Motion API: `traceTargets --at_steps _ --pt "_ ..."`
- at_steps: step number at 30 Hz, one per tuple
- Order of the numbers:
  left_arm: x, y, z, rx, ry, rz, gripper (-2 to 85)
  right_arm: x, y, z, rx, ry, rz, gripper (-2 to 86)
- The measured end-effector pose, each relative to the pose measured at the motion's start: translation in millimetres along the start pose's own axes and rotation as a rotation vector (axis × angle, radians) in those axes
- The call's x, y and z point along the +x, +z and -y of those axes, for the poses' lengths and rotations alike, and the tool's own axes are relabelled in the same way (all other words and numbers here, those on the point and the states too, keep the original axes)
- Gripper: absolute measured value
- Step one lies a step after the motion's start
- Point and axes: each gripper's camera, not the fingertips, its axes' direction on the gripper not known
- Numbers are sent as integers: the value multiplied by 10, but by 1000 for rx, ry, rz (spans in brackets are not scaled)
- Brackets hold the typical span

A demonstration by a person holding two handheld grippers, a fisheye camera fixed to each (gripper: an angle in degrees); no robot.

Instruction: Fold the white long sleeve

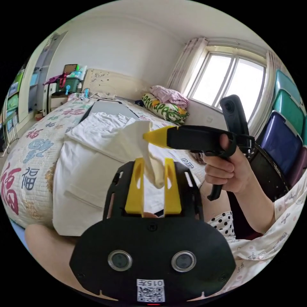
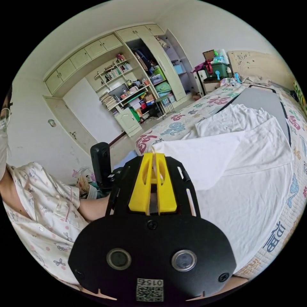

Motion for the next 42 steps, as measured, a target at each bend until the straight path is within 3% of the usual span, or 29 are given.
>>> traceTargets --at_steps 5,11,19,26,29,32,35,37,38,40,42 --pt "-837 -707 -316 96 -174 137 2 -82 14 -130 27 -71 -71 59" --pt "-1755 -1026 -663 -39 -351 202 -3 -228 743 -115 -231 -179 -100 93" --pt "-2252 -945 -1042 -14 -471 33 -3 -270 1466 101 -502 -290 -237 89" --pt "-2267 -841 -1023 -27 -467 -42 -3 -211 1312 531 -510 -282 -239 49" --pt "-2229 -995 -370 -90 -254 -64 -2 105 710 1039 -413 -181 -168 44" --pt "-2533 -1391 557 -54 -128 -3 0 870 -475 1669 -193 46 -232 43" --pt "-3146 -1828 1437 18 -100 353 8 1690 -2073 2150 71 268 -661 41" --pt "-3635 -2122 1820 105 -250 706 28 2103 -3345 2157 344 526 -1047 43" --pt "-3717 -2174 1849 130 -290 749 51 2164 -3597 2091 408 602 -1110 44" --pt "-3875 -2218 1746 223 -416 656 118 2317 -4169 1742 513 815 -1172 51" --pt "-3701 -2030 1521 221 -379 582 129 2368 -4185 1478 456 763 -1040 62"
